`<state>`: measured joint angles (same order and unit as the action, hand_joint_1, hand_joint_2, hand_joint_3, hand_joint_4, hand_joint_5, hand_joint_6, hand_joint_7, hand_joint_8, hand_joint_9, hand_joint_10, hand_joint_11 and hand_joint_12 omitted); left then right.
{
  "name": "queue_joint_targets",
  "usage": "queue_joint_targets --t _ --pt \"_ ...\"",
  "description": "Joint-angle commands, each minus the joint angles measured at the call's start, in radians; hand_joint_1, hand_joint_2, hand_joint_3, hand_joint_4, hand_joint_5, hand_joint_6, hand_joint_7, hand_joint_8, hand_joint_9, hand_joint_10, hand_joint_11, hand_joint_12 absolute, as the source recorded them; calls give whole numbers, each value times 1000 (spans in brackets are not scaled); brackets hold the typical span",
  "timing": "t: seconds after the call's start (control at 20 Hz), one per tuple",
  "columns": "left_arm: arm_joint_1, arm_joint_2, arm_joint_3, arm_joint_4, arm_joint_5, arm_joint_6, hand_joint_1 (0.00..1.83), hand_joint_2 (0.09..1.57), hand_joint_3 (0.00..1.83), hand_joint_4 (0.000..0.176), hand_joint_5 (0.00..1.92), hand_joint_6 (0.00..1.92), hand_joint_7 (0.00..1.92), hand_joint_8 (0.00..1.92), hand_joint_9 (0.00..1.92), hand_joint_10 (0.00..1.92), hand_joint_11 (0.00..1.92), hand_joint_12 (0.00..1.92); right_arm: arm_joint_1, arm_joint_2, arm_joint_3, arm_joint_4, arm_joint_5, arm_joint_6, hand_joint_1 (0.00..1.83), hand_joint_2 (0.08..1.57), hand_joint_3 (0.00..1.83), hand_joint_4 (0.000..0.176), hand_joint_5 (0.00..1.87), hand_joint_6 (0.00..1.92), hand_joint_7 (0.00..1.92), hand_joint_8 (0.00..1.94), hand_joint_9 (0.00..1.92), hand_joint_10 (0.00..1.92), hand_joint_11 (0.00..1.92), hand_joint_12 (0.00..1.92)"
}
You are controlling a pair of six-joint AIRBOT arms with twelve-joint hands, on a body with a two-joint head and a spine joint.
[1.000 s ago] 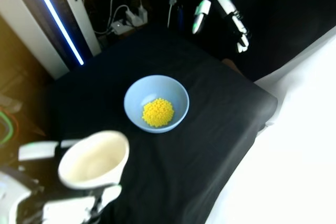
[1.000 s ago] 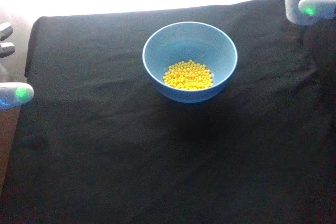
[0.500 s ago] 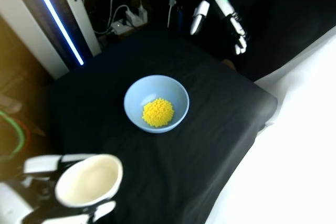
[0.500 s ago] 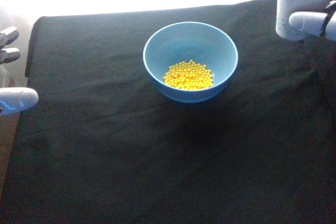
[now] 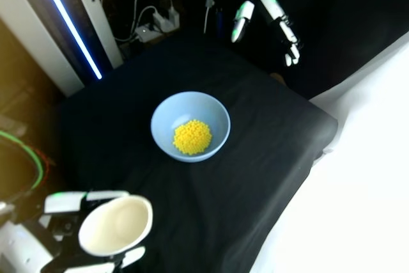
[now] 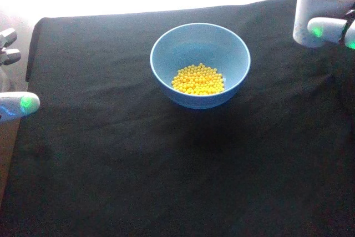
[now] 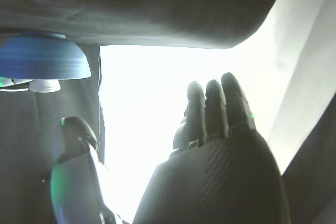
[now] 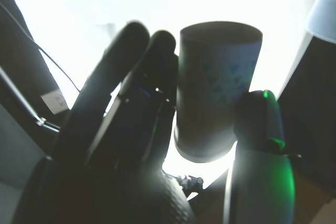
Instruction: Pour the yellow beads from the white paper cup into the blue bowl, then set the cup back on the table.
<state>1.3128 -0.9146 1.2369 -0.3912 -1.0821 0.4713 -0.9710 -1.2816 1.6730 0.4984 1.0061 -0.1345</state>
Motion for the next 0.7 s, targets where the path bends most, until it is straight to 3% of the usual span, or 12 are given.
queue_joint_targets --t 0.0,0.15,0.2,0.25,0.35,0.4,0.45,0.5,0.55,0.6,0.65 --pt "-6 -2 3 -24 -121 -10 533 806 0 6 17 6 342 9 139 25 10 7 6 4 11 11 112 15 1279 1035 0 0 1086 693 1264 627 1431 20 1077 945" --pt "-6 -3 3 -23 -121 -11 519 794 0 15 16 3 352 8 133 10 61 35 0 4 20 4 88 15 1260 1064 1 0 1008 849 1197 723 1296 3 965 847" --pt "-6 -4 3 -22 -121 -11 535 791 0 31 18 3 355 8 129 7 38 28 -1 4 25 -7 72 15 1246 1080 2 0 979 937 1151 764 1240 0 921 825" --pt "-6 -5 3 -22 -121 -11 540 784 0 40 19 3 354 6 124 4 17 20 -1 4 29 -17 60 15 1243 1093 0 0 936 1003 1133 796 1246 4 951 898" --pt "-6 -6 3 -21 -122 -13 538 785 0 46 22 2 327 1 124 3 12 6 -2 4 36 -25 41 15 1210 1143 4 0 852 1172 1002 975 1198 17 820 987" --pt "-6 -6 3 -21 -123 -14 539 783 0 42 24 3 325 2 137 8 36 17 -2 4 38 -26 37 15 1209 1142 0 3 867 1143 1001 984 1203 23 787 1041" --pt "-6 -6 3 -21 -124 -14 544 785 0 39 24 2 327 3 148 11 55 26 -3 3 40 -26 31 15 1229 1118 0 0 920 998 1054 963 1242 38 796 1088" --pt "-6 -6 3 -20 -125 -14 533 780 0 51 22 1 307 0 119 2 27 16 -4 2 43 -26 24 15 1244 1146 4 0 937 797 938 1295 1015 913 725 1591" --pt "-6 -6 3 -19 -126 -14 532 780 0 46 27 3 295 0 119 2 29 18 -7 1 44 -30 19 15 1264 1112 2 0 1019 662 1005 1195 957 1012 720 1578" --pt "-6 -6 3 -19 -126 -14 526 777 0 40 26 2 300 3 132 8 48 28 -9 1 44 -35 18 15 1256 1070 0 0 1059 714 1133 876 1077 670 831 1315" --pt "-6 -6 3 -19 -126 -14 519 783 0 33 26 1 316 8 132 6 40 27 -9 1 44 -42 18 15 1266 1039 0 0 1116 641 1237 670 1198 437 965 1107"
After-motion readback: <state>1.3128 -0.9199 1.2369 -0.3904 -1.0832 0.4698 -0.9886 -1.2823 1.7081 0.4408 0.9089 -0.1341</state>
